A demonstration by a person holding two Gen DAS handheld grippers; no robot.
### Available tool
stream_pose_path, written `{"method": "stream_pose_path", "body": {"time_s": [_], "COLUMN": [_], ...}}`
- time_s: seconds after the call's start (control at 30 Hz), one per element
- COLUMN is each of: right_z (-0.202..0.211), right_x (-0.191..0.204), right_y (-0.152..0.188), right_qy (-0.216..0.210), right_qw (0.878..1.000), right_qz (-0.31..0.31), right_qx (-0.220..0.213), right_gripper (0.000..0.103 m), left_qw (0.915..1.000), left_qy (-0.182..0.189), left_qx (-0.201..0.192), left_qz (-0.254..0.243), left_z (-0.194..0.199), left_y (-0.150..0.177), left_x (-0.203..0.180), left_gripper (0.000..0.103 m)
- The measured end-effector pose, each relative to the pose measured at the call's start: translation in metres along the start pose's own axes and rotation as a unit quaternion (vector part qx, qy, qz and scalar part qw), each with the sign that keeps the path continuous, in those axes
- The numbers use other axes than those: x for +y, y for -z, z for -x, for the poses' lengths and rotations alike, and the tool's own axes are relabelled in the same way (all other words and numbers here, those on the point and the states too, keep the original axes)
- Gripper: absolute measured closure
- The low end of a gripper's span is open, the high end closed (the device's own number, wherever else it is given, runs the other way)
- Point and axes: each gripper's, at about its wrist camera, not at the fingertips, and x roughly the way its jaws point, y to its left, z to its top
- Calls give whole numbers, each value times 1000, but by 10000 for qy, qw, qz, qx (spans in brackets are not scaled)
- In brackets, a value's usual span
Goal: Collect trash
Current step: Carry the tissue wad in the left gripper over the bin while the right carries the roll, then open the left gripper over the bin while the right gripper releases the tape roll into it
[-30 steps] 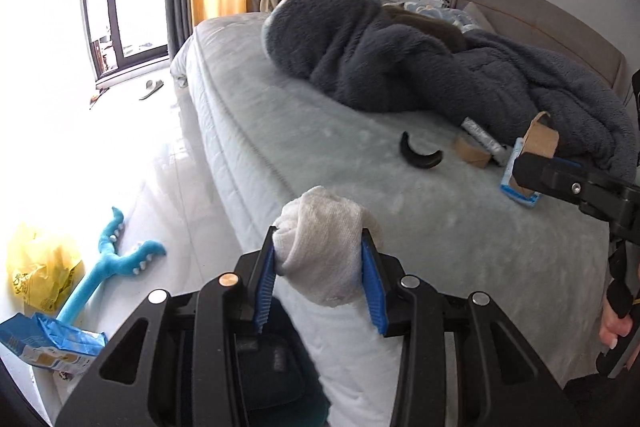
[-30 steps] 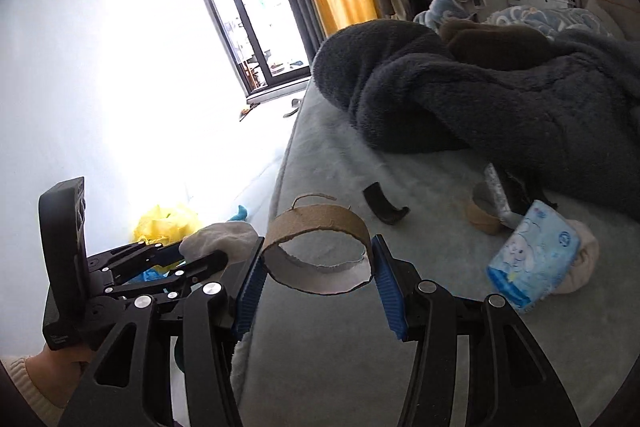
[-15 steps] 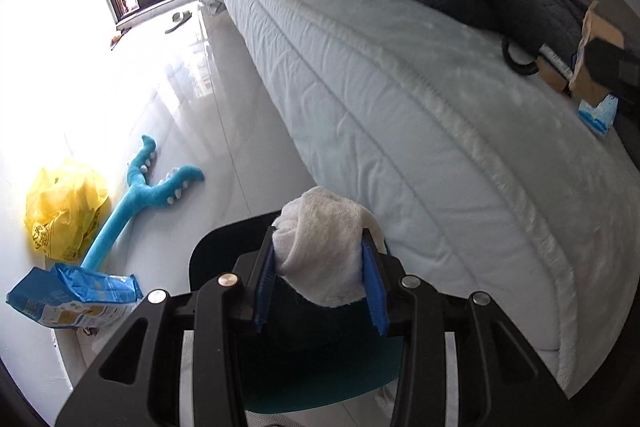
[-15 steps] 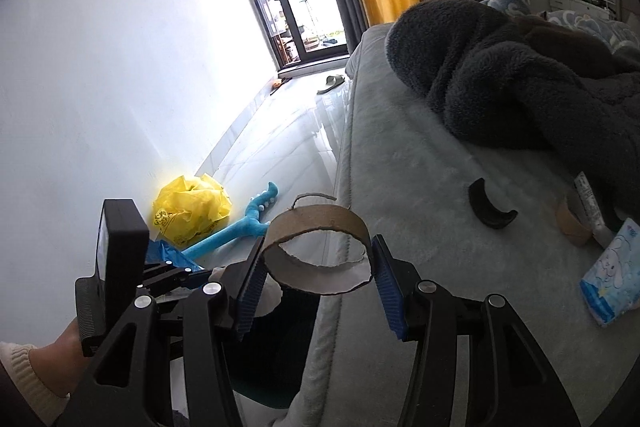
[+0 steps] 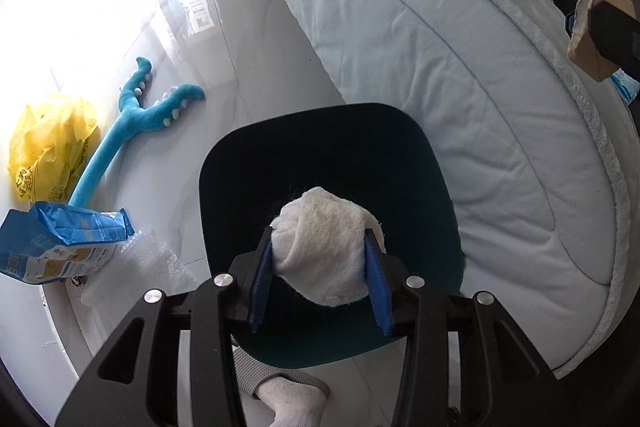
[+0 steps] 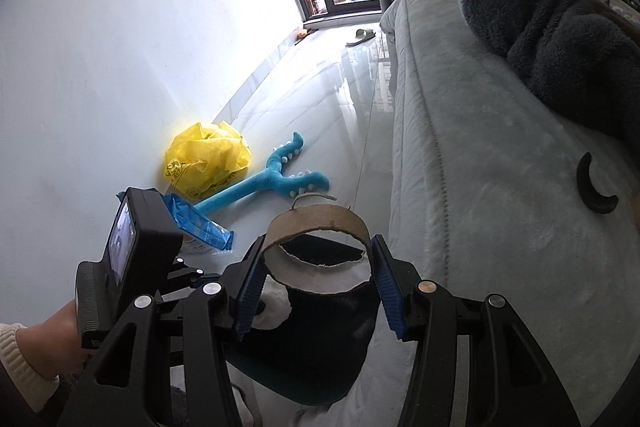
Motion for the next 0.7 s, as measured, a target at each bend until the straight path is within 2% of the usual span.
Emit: {"method": "stream_pose_path", "body": {"time_s": [0.1,0.2,0.33,0.5,0.7], "right_z": [-13,-28,-48,-70,-91], "right_x": [7,16,25,36,48], "right_y": [-1,-1,2,10,18], "right_qy": [-8,-21,-27,18,68], "right_qw": [9999,9994,9983,9962,9928], "right_qz": [23,42,78,191,316], "right_qx": [166,341,568,850,1155], "right_gripper": [51,51,51,51,51], "left_qw": [9999,9998,9998,9991,9954], "left_qy": [33,35,35,-25,-53], "left_qx": [108,137,44,-252,-848], "left_qz": [81,109,204,330,438], "left_z": [-2,-2,4,18,43], "left_y": [5,8,10,11,9], "left_x": [10,18,33,52,67], "left_gripper": [53,39,33,29,29]}}
